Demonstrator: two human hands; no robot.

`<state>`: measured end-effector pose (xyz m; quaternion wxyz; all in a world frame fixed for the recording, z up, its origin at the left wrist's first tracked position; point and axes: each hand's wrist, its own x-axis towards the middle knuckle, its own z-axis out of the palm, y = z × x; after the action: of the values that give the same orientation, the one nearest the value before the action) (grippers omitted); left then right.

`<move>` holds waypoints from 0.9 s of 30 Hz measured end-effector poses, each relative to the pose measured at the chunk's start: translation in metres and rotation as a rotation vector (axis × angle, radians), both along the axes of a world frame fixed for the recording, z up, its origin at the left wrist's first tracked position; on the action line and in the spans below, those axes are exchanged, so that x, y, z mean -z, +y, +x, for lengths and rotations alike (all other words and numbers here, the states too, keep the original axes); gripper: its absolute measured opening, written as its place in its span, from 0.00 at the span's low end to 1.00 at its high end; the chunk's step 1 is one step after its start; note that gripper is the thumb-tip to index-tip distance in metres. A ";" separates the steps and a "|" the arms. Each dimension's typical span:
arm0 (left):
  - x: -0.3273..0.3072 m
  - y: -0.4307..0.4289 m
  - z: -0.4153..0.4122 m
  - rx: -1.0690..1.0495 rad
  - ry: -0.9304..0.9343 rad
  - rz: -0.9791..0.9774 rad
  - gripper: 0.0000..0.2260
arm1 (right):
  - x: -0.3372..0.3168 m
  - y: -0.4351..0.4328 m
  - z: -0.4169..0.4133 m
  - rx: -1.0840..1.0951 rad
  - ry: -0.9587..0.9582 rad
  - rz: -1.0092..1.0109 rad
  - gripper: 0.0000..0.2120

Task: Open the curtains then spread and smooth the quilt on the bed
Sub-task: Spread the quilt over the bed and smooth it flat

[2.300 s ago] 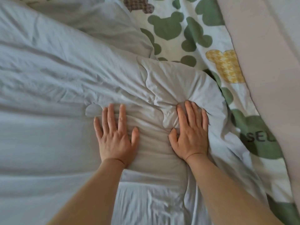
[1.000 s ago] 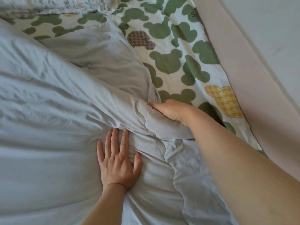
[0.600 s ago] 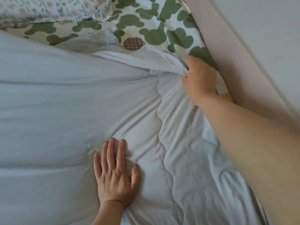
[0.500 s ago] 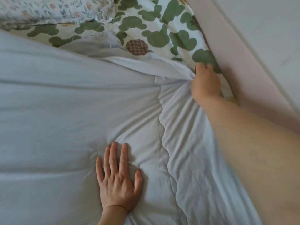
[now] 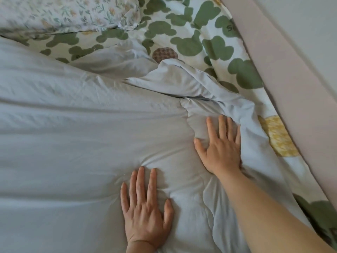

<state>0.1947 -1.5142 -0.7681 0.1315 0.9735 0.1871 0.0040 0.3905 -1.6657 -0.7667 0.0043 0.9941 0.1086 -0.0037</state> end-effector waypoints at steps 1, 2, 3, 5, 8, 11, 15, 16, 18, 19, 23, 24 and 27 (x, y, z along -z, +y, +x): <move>-0.001 0.000 0.001 0.004 -0.012 -0.002 0.37 | 0.001 0.003 0.000 0.003 -0.018 0.013 0.36; -0.002 0.000 0.002 0.016 -0.029 -0.005 0.37 | 0.001 0.005 0.001 0.004 -0.032 0.026 0.36; -0.002 0.002 0.004 0.034 -0.046 -0.003 0.37 | 0.002 0.005 0.003 0.002 -0.033 0.030 0.36; -0.002 0.015 0.019 0.032 -0.077 0.012 0.38 | 0.003 0.004 0.008 -0.008 -0.036 0.024 0.35; -0.005 0.054 0.067 -0.161 -0.063 0.056 0.37 | 0.004 0.005 0.012 -0.018 -0.047 0.027 0.35; -0.005 0.092 0.113 -0.248 0.028 0.064 0.37 | 0.003 0.007 0.018 -0.038 -0.056 0.051 0.35; 0.003 0.110 0.135 -0.202 0.059 0.095 0.36 | 0.001 0.009 0.023 -0.053 -0.085 0.073 0.34; 0.003 0.112 0.138 -0.196 0.057 0.108 0.36 | 0.001 0.009 0.022 -0.057 -0.089 0.070 0.35; 0.005 0.115 0.144 -0.187 0.039 0.114 0.36 | 0.001 0.008 0.024 -0.065 -0.098 0.066 0.35; 0.006 0.116 0.147 -0.183 0.040 0.111 0.36 | 0.001 0.008 0.025 -0.070 -0.104 0.060 0.35; 0.008 0.118 0.152 -0.176 0.063 0.108 0.36 | 0.000 0.008 0.028 -0.088 -0.100 0.064 0.34; 0.008 0.120 0.154 -0.175 0.073 0.106 0.36 | -0.001 0.009 0.029 -0.094 -0.091 0.066 0.34; 0.008 0.121 0.156 -0.171 0.084 0.097 0.35 | -0.004 0.013 0.037 -0.156 -0.103 0.124 0.33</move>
<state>0.3510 -1.3930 -0.7758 0.0756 0.9585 0.2744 -0.0167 0.4271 -1.6525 -0.7623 -0.0515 0.9798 0.1855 0.0547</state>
